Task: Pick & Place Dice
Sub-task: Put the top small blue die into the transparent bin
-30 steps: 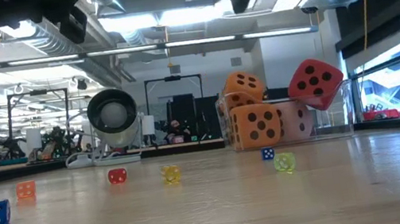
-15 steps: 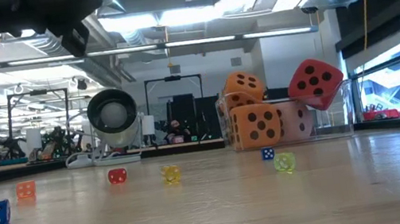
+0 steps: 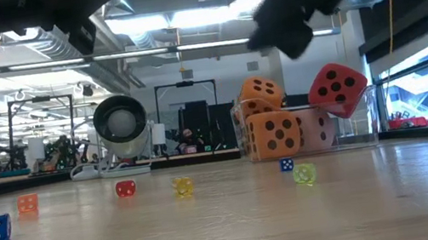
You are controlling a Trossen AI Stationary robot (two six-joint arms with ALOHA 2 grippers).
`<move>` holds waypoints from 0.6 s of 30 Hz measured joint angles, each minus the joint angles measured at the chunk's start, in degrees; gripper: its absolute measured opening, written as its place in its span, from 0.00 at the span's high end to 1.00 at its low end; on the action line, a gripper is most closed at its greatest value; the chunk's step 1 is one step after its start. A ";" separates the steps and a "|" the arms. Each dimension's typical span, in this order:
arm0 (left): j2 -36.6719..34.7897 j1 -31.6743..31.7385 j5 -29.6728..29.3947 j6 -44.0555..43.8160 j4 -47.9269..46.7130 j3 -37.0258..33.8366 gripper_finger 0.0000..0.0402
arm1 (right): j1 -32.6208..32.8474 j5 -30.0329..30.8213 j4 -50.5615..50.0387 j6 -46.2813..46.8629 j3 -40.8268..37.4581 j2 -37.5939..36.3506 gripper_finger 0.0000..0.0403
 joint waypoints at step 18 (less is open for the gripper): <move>0.00 0.00 -0.11 -0.04 0.00 0.00 0.87 | -1.43 11.28 -7.14 -3.02 -0.01 5.41 0.57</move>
